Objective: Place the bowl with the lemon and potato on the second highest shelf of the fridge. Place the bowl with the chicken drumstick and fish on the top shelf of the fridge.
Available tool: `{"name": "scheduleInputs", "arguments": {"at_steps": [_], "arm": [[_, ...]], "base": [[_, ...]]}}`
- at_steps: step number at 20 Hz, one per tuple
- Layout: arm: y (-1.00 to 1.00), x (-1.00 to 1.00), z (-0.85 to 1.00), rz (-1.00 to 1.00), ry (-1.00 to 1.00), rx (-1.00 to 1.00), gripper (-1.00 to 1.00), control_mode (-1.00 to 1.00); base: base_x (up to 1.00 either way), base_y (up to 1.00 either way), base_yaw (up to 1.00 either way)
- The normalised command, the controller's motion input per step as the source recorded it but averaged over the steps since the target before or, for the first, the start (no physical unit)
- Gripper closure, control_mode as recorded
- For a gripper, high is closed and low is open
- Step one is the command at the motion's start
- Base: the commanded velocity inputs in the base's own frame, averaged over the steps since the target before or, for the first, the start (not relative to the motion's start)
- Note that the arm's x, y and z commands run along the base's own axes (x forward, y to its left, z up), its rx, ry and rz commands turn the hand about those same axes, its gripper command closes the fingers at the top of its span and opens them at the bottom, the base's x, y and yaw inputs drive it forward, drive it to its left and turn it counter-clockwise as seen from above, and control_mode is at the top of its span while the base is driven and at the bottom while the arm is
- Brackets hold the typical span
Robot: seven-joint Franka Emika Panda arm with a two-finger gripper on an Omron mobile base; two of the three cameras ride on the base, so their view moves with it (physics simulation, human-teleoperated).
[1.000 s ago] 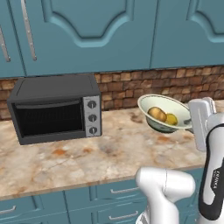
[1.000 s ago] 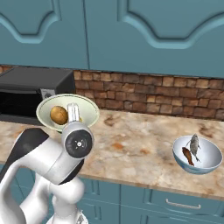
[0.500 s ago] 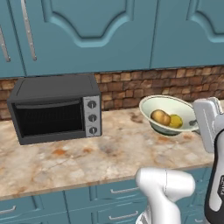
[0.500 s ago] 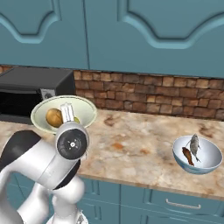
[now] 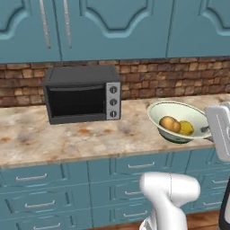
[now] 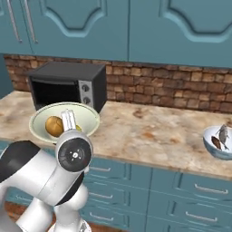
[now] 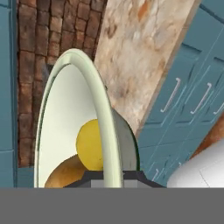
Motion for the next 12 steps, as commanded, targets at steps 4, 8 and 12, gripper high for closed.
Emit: {"name": "scheduleInputs", "arguments": {"at_steps": [4, 8, 12], "arm": [[0.00, 0.00, 0.00, 0.00, 0.00, 0.00, 1.00, 1.00], [0.00, 0.00, 0.00, 0.00, 0.00, 0.00, 1.00, 1.00], [0.00, 0.00, 0.00, 0.00, 0.00, 0.00, 1.00, 1.00]], "base": [[-0.14, 0.74, 0.15], [-0.08, 0.88, 0.16], [-0.54, 0.98, 0.33]]}}
